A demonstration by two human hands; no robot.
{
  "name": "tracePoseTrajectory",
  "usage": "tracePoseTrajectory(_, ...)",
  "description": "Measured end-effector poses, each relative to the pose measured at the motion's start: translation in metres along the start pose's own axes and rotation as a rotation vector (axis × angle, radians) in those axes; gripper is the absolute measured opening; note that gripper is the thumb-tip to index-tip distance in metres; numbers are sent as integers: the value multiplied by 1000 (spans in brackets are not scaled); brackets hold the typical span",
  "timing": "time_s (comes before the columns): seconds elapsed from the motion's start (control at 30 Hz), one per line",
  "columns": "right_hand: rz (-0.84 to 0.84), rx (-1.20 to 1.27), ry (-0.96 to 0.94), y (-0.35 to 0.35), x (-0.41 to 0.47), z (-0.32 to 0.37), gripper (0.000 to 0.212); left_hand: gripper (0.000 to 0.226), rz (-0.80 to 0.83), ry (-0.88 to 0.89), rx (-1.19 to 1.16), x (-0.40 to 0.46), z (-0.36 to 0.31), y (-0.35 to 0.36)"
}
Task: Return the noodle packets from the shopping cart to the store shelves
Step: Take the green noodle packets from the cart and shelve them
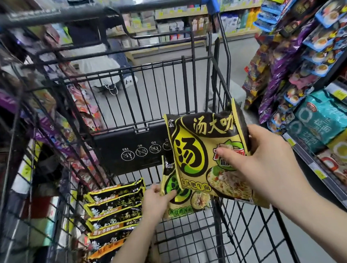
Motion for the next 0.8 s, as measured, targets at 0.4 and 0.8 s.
tracePoseTrajectory(0.4, 2, 212, -47, -95, -26, 55, 22, 32, 19, 160, -217, -121, -122, -95)
tracePoseTrajectory(0.8, -114, 263, -115, -273, -84, 97, 25, 25, 56, 349, -305, -287, -245, -126)
Point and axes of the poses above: each hand's wrist, its own x-axis towards the middle knuckle, its own y-axis out of the palm, z = x × y, the point moved 10 cm from there along x, towards the middle knuckle, and after that the axes turned 9 degrees about -x, right-handed, at the moved point
